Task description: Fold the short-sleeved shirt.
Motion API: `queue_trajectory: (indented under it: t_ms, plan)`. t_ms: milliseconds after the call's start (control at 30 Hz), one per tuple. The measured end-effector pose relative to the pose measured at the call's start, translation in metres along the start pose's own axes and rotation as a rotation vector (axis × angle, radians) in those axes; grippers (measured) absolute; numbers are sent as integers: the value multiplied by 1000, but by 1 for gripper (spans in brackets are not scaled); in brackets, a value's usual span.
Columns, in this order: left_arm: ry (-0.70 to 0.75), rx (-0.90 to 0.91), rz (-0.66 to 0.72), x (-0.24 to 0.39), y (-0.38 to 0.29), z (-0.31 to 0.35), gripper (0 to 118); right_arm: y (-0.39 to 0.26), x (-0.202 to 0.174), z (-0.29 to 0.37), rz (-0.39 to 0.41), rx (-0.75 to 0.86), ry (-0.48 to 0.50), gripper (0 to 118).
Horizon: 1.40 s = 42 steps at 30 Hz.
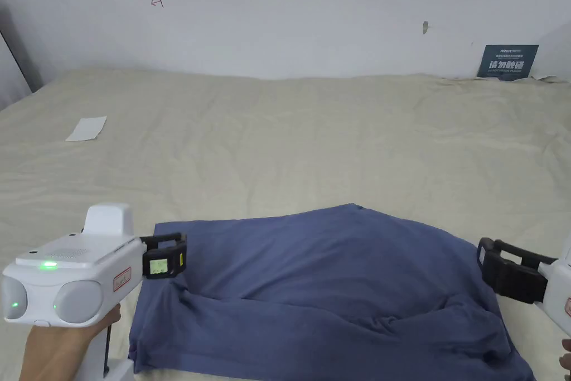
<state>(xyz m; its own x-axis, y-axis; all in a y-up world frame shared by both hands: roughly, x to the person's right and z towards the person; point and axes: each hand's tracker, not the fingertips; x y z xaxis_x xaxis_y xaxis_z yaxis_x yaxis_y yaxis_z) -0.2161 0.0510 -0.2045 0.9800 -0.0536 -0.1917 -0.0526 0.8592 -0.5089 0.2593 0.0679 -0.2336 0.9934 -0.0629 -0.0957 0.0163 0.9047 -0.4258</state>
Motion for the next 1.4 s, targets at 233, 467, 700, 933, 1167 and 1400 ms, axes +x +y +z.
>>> queue_trajectory:
  t_ms: [233, 467, 700, 933, 1167, 1400]
  plan:
    - [2, 202, -8, 28, 9, 11, 102, 8, -27, 14, 91, 210, -86, 101]
    - [-4, 339, 2, 40, -3, 20, 33, -1, -25, 17, 47, 290, -76, 17]
    - [-26, 351, 28, 37, -9, 24, 0, -9, -23, 18, 53, 313, -88, 0]
    - [-20, 306, 32, 34, -11, 19, 0, -4, -34, 22, 52, 304, -93, 0]
    - [-39, 206, 6, 18, 13, -4, 0, 2, -36, 14, 70, 286, -95, 0]
    - [-43, 108, 27, -9, 52, -53, 0, 11, -39, -7, 74, 271, -99, 0]
